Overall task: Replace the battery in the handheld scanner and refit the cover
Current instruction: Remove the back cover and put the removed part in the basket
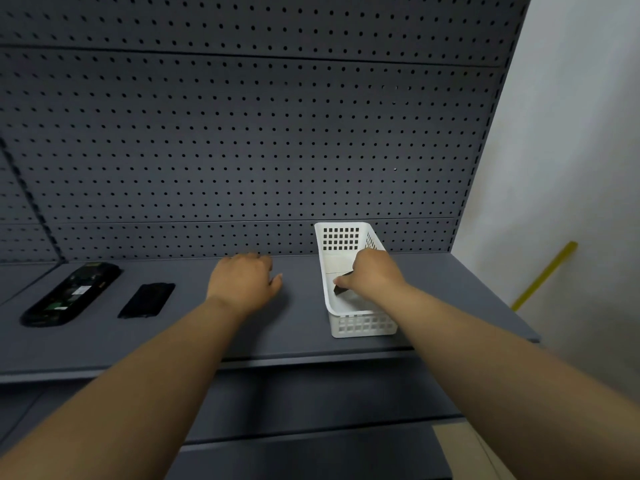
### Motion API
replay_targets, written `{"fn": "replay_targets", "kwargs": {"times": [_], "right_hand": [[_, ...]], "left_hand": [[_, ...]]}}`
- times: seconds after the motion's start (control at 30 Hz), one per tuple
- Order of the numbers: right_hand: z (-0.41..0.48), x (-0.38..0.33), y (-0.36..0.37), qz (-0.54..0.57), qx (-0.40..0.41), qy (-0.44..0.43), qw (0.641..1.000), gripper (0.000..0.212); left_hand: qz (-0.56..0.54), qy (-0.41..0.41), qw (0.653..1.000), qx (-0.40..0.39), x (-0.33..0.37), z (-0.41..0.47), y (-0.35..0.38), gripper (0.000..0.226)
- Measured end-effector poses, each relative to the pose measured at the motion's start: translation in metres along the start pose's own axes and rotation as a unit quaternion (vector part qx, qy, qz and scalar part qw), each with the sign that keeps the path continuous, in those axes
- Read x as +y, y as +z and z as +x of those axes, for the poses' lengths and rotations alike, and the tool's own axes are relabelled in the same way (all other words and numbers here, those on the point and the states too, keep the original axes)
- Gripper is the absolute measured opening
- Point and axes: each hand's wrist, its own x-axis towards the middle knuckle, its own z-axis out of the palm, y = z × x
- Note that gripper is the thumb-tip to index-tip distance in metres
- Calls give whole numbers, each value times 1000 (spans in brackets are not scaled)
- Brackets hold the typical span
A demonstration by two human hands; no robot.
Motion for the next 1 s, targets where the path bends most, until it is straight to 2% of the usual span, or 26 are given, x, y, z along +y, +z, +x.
{"fn": "replay_targets", "kwargs": {"times": [0.1, 0.2, 0.37, 0.5, 0.63, 0.73, 0.9, 1.0], "right_hand": [[-1, 2, 4, -1, -6, 10, 1000, 43], [0, 5, 6, -19, -15, 11, 1000, 32], [-3, 6, 4, -57, -43, 9, 997, 30], [-5, -2, -7, -62, -24, -15, 998, 26], [-11, -13, -18, -59, 6, -24, 998, 40], [-16, -23, -23, -50, 18, -46, 998, 28], [-26, -48, -20, -63, 40, -97, 992, 54], [-30, -65, -15, -81, 27, -116, 990, 56]], "left_hand": [[-3, 2, 1000, 0, -1, -1, 0, 43], [-8, 0, 1000, 1, -4, -2, -1, 43], [-9, -1, 1000, 2, -7, -6, -3, 42], [-10, -6, 1000, 6, -10, -8, -6, 42], [-9, -12, 1000, 9, -12, -13, -13, 43], [-11, -17, 1000, 12, -13, -20, -17, 43], [-13, -22, 999, 19, -22, -34, -24, 44], [-20, -22, 999, 19, -32, -41, -27, 44]]}}
